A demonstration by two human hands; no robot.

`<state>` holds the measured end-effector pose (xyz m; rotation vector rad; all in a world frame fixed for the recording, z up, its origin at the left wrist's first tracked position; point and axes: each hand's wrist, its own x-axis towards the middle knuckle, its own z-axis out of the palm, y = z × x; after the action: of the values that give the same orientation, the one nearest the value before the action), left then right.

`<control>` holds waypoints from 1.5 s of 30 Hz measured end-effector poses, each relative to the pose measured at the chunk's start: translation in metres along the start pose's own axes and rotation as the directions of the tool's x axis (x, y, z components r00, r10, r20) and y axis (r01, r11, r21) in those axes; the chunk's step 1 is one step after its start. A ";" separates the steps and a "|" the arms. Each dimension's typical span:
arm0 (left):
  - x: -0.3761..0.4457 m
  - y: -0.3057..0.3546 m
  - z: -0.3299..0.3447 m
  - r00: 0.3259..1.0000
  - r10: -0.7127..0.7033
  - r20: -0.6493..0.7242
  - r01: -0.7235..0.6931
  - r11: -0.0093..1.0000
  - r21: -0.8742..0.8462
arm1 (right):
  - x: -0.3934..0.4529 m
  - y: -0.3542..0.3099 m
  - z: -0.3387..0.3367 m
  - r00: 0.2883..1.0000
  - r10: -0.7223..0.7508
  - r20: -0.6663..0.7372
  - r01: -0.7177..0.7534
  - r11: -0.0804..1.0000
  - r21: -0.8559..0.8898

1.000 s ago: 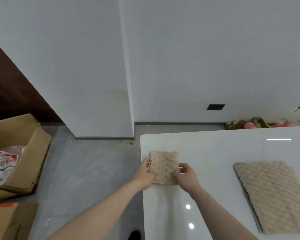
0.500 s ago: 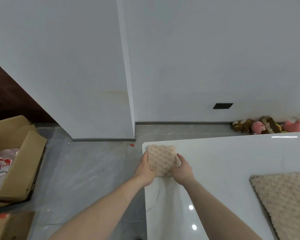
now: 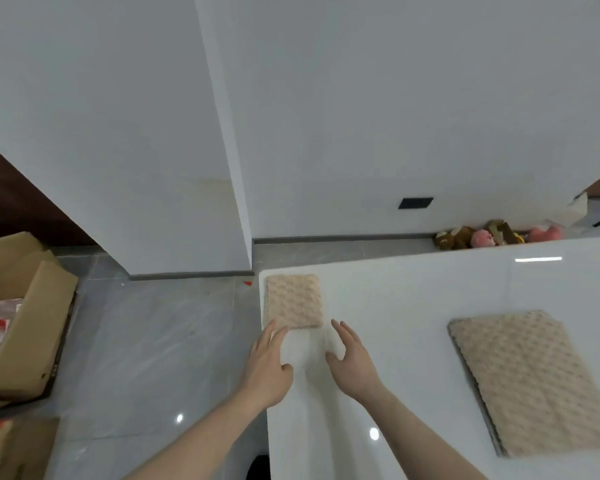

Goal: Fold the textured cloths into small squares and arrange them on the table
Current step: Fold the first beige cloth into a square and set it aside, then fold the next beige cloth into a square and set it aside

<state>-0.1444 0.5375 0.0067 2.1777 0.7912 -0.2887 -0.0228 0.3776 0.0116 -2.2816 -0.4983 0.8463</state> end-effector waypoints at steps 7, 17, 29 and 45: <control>-0.126 0.038 0.066 1.000 -0.007 -0.013 0.006 0.996 -0.091 | -0.121 0.075 -0.015 1.000 0.018 0.008 -0.020 0.982 0.186; -0.259 0.108 0.144 1.000 -0.004 -0.028 0.003 0.999 -0.042 | -0.246 0.130 -0.092 0.983 -0.149 0.104 0.136 0.983 0.122; -0.311 0.132 0.172 0.996 0.086 -0.020 -0.086 0.996 -0.029 | -0.327 0.177 -0.136 0.995 -0.097 0.034 0.095 0.993 0.067; -0.298 0.283 0.275 0.983 0.062 -0.170 -0.072 0.996 -0.054 | -0.324 0.290 -0.281 0.963 -0.243 0.114 0.247 0.969 -0.014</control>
<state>-0.1868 0.0591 0.1252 2.1877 0.8061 -0.0460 -0.0289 -0.1290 0.1188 -2.1489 -0.8295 0.8482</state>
